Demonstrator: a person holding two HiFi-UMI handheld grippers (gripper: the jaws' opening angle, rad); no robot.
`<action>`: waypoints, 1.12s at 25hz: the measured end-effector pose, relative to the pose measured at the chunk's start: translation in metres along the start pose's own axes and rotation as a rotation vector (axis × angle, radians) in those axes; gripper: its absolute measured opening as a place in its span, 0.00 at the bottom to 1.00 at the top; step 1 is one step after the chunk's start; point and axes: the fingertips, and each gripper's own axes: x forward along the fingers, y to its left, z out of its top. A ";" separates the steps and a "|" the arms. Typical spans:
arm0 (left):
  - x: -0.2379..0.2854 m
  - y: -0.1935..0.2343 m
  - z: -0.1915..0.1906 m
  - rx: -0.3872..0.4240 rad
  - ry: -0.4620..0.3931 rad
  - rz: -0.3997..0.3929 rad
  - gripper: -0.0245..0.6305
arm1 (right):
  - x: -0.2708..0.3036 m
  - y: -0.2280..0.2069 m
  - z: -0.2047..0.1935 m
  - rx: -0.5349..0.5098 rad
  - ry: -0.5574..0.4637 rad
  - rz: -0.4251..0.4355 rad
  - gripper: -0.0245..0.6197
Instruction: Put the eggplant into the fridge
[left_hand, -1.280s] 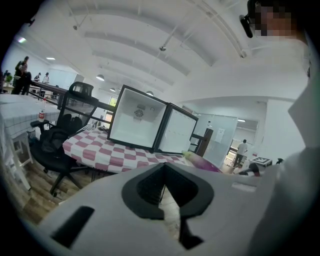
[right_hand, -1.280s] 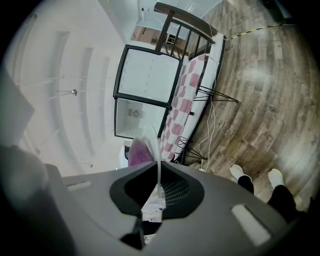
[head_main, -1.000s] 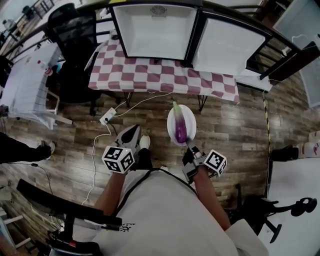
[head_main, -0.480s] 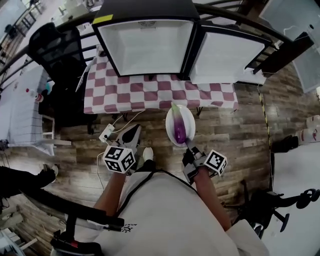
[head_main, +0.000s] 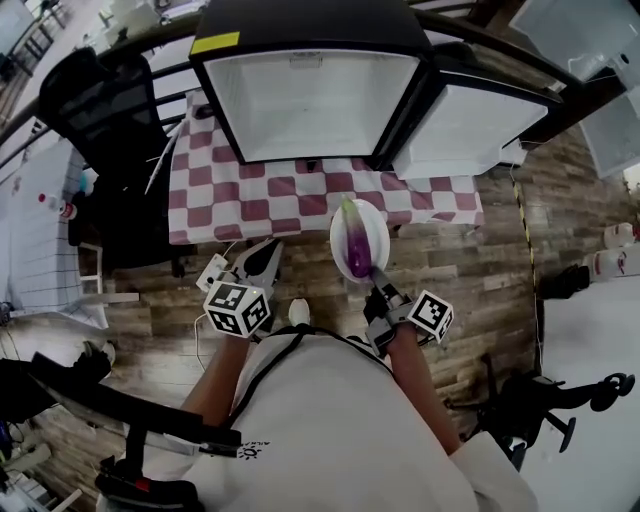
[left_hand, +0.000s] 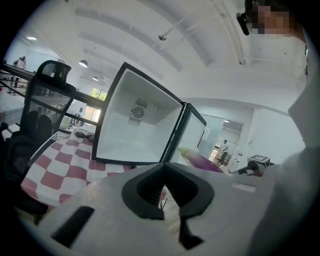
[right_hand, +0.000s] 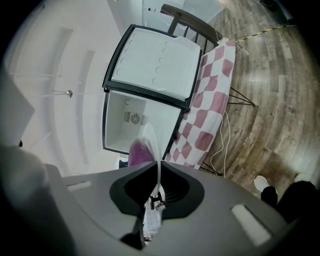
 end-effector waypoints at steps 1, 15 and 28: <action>0.001 0.007 0.003 0.001 0.000 -0.001 0.04 | 0.007 0.003 0.000 -0.002 -0.002 0.002 0.08; 0.006 0.047 0.012 -0.022 0.000 -0.006 0.04 | 0.039 0.007 -0.002 0.029 -0.020 -0.016 0.08; 0.019 0.066 0.013 -0.059 0.002 0.064 0.04 | 0.081 0.020 0.024 -0.012 0.051 0.009 0.08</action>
